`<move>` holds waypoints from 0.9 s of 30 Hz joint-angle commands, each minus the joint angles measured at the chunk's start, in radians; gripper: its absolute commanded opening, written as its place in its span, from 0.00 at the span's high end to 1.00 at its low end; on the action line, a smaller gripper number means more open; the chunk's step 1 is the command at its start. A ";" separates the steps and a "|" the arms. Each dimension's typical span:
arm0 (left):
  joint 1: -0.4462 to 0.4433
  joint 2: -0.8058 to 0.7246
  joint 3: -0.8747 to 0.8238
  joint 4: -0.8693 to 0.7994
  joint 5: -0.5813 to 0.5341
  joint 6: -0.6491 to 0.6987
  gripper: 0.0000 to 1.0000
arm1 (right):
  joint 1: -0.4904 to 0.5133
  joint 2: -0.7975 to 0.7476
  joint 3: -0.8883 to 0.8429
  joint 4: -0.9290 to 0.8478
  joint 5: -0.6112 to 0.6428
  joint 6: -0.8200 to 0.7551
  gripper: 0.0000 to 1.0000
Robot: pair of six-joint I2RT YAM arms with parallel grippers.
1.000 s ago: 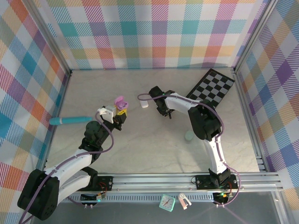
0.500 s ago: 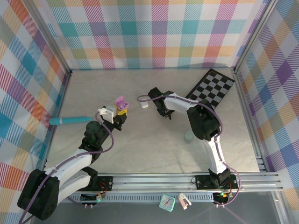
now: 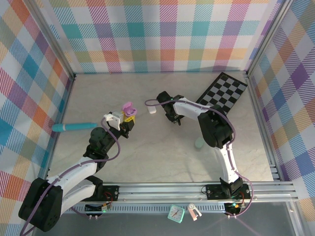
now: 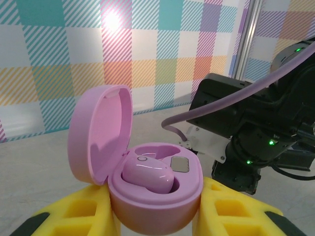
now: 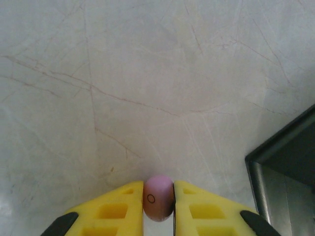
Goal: Insert the wireless bluetooth earbuds into the charging case
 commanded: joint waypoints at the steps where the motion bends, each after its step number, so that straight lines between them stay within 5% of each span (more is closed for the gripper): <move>1: 0.009 -0.009 0.030 0.019 0.037 0.005 0.75 | -0.001 -0.124 -0.031 -0.019 -0.051 0.037 0.79; 14: -0.034 0.132 0.098 0.034 0.301 0.089 0.75 | 0.000 -0.560 -0.214 -0.040 -0.460 0.161 0.80; 27: -0.073 0.334 0.290 -0.026 0.611 0.145 0.76 | -0.002 -0.751 -0.245 0.100 -0.969 0.228 0.79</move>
